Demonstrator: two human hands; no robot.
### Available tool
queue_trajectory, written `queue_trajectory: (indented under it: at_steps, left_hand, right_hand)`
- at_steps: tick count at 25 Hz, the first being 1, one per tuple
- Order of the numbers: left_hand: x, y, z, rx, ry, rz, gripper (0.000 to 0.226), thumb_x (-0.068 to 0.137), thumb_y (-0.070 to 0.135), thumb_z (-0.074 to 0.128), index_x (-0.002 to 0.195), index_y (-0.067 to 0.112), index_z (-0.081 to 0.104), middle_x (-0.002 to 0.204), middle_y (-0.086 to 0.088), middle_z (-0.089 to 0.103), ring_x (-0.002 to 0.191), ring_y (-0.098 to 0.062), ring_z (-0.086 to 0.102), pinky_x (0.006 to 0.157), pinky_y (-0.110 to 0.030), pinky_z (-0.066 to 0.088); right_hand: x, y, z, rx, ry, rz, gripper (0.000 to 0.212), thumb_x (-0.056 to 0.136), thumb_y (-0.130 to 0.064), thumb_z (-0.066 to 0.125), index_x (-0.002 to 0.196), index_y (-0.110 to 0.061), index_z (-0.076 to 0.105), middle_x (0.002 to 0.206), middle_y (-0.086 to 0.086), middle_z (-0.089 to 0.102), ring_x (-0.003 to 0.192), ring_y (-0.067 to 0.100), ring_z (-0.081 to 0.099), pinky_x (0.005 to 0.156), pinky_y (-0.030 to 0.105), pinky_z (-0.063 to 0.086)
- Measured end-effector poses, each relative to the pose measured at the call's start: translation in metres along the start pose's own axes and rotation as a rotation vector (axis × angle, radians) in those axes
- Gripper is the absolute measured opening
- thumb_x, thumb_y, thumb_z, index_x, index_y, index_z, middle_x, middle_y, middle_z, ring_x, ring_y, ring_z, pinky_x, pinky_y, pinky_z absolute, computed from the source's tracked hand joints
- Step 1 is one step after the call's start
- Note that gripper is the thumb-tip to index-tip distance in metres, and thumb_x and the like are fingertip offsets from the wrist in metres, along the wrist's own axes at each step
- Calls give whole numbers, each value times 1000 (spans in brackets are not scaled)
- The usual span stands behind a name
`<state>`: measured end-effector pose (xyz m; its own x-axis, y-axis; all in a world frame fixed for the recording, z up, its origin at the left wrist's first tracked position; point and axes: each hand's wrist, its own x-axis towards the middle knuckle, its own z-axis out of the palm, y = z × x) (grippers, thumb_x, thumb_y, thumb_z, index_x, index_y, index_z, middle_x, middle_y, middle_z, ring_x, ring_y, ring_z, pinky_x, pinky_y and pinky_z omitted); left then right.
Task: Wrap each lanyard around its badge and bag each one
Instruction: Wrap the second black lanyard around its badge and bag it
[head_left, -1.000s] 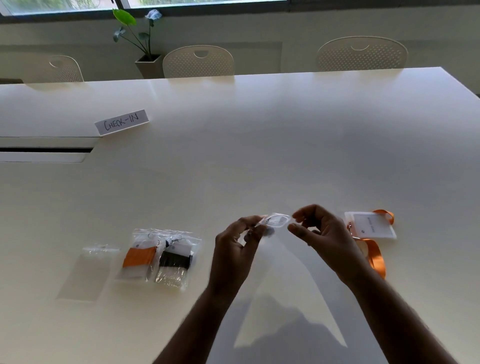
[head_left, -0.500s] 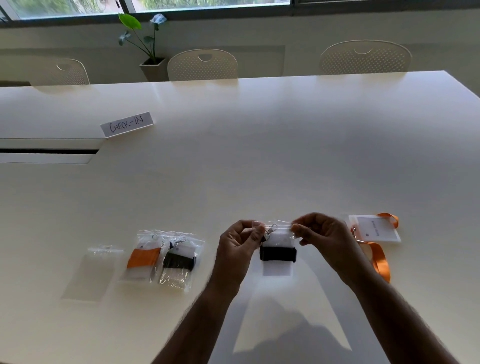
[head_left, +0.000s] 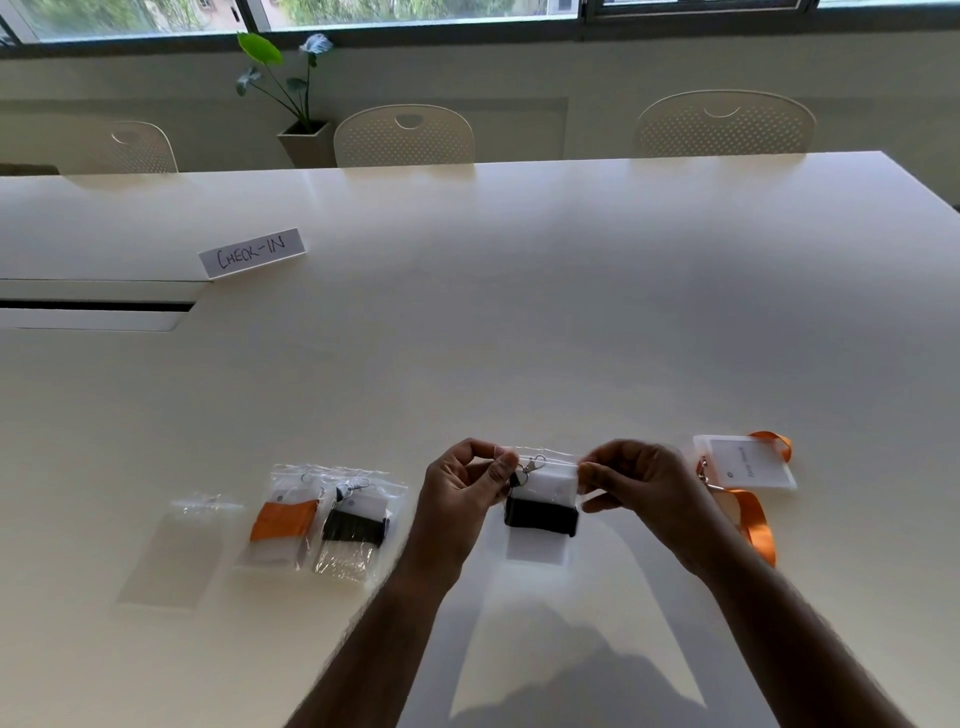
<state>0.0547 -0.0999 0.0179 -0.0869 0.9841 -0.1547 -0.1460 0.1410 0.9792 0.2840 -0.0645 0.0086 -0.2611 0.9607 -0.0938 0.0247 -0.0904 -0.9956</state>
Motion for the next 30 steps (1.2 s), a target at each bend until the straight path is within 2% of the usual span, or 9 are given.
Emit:
queue_trajectory:
  at_steps: [6,11,14,18,22,25,28,30]
  left_hand:
    - [2,-1,-2,30,-40,23,29,89,27,70,92,0,60,92,-16,80,89,-22,76,85,-38,63]
    - [4,-1,-3,63,-42,37,27,92,25,69,94,-1,63,91,-13,81,87,-19,77,79,-32,62]
    - [6,0,-5,110,-36,83,14,95,19,70,99,6,71,91,-11,80,88,-20,77,81,-32,62]
    - [10,3,-14,153,-64,80,13,92,17,76,101,8,76,97,-9,81,95,-24,78,92,-38,62]
    - [11,4,-16,168,-60,88,13,91,15,77,99,6,76,93,-12,81,89,-27,79,89,-38,63]
    - [11,3,-15,189,-34,113,10,92,12,76,97,4,75,89,-10,81,86,-22,79,83,-31,63]
    - [11,1,-11,239,-21,158,5,94,9,73,95,4,75,85,-5,80,82,-16,78,80,-26,61]
    - [10,1,-9,248,-14,175,5,95,8,72,95,3,74,84,-4,80,80,-15,78,78,-24,61]
  right_hand:
    - [-2,-3,1,51,-26,40,23,88,-20,72,96,2,76,87,23,77,84,27,76,79,45,66]
    - [-2,-3,3,27,-5,34,14,96,-10,68,97,3,73,87,21,77,85,28,77,78,51,66]
    - [-1,-2,5,11,20,22,12,99,-7,65,98,3,72,87,21,77,86,29,77,76,47,66]
    - [1,-4,3,29,18,15,13,98,-7,65,98,4,72,86,21,77,82,28,76,73,42,66]
    - [1,-4,5,22,15,15,12,98,-6,65,97,3,72,83,19,76,80,27,75,73,45,67]
    - [1,-5,4,21,9,18,14,95,-10,67,97,2,72,83,17,76,80,27,75,75,48,66]
    - [1,-7,4,12,-5,-1,21,91,-17,69,97,4,72,85,20,76,81,27,74,75,46,66]
    - [0,-6,4,-2,-3,-17,16,95,-11,68,97,5,71,85,21,76,81,27,75,74,43,67]
